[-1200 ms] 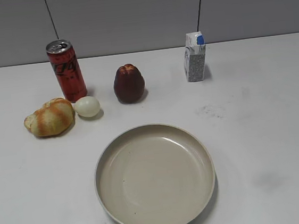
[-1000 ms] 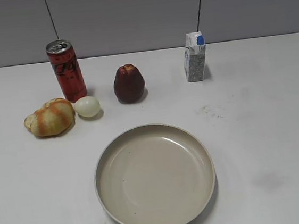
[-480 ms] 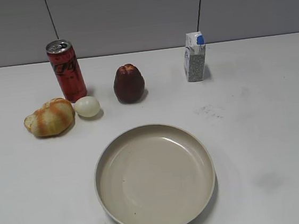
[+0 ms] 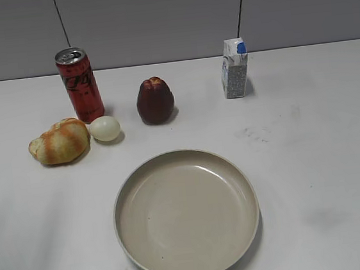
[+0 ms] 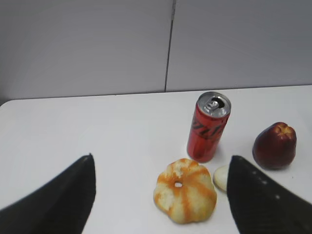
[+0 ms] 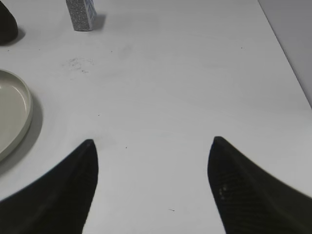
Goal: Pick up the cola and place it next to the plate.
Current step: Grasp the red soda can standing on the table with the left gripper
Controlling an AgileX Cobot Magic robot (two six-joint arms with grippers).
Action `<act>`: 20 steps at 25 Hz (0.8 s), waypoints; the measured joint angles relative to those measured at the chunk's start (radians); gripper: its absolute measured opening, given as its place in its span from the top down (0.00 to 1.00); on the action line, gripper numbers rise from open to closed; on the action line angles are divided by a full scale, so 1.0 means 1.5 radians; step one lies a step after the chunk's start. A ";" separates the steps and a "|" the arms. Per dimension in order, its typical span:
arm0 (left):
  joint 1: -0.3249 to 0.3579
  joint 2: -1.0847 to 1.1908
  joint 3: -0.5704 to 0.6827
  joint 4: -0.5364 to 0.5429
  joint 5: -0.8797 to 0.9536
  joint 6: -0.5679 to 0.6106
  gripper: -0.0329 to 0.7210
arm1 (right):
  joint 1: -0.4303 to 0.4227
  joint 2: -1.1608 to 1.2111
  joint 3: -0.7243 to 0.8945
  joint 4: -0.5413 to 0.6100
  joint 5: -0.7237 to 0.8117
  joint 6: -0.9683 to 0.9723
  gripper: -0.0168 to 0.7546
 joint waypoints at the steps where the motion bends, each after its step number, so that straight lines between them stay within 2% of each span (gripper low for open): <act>1: -0.011 0.056 -0.054 0.000 0.017 0.006 0.10 | 0.000 0.000 0.000 0.000 0.000 0.000 0.29; 9: -0.093 0.430 -0.462 -0.002 0.273 0.043 0.11 | 0.000 0.000 0.000 0.000 0.000 0.000 0.29; 12: -0.111 0.541 -0.569 -0.005 0.350 0.045 0.11 | 0.000 0.000 0.000 0.000 0.000 0.000 0.29; 15: -0.114 0.618 -0.627 -0.012 0.365 0.046 0.11 | 0.000 0.000 0.000 0.000 0.000 0.000 0.29; 20: -0.114 0.680 -0.644 -0.007 0.331 0.046 0.11 | 0.000 0.000 0.000 0.000 0.000 0.000 0.29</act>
